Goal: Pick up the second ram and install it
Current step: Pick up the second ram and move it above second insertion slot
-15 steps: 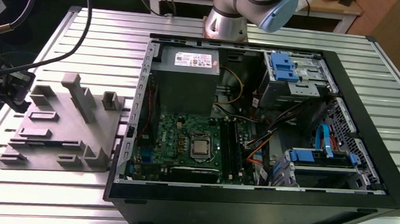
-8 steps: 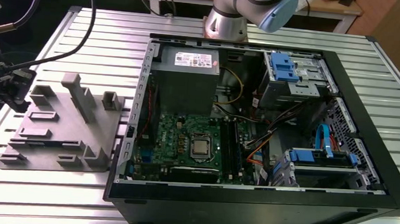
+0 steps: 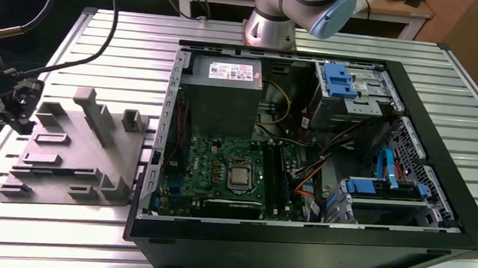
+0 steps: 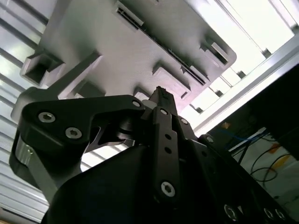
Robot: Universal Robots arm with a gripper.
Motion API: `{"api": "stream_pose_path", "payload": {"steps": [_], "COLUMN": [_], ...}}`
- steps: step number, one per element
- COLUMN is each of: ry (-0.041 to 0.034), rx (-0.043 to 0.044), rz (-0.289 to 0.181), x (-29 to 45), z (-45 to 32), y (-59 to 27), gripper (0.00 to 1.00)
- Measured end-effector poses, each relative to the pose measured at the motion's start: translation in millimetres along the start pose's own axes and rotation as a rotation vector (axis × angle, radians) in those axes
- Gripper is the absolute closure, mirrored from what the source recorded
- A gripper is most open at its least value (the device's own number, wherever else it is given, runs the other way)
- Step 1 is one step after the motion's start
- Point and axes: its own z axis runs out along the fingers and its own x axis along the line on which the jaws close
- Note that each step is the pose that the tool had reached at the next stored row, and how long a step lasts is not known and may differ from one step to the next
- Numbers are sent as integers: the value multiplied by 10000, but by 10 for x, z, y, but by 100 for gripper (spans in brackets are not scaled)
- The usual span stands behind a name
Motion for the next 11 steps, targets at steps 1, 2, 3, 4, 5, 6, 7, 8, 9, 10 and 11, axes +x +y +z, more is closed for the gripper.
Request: {"api": "stream_pose_path", "payload": {"steps": [1, 2, 3, 4, 5, 6, 7, 8, 9, 10, 11], "ry": [9, 17, 27, 36, 45, 54, 64, 72, 82, 90, 100], "rx": [-6, -13, -20, -27, -34, -41, -48, -55, -61, -68, -75], "rz": [-181, -358, -540, -718, -897, -1094, -1272, -1453, -1631, -1812, -1991], "x": [0, 0, 0, 1, 1, 1, 1, 1, 1, 1, 1], "z": [2, 4, 5, 7, 9, 12, 13, 16, 18, 21, 23], "y": [0, 0, 0, 0, 0, 0, -1, 0, -1, -1, -1], "gripper": [93, 93, 93, 93, 93, 93, 93, 93, 93, 93, 93]}}
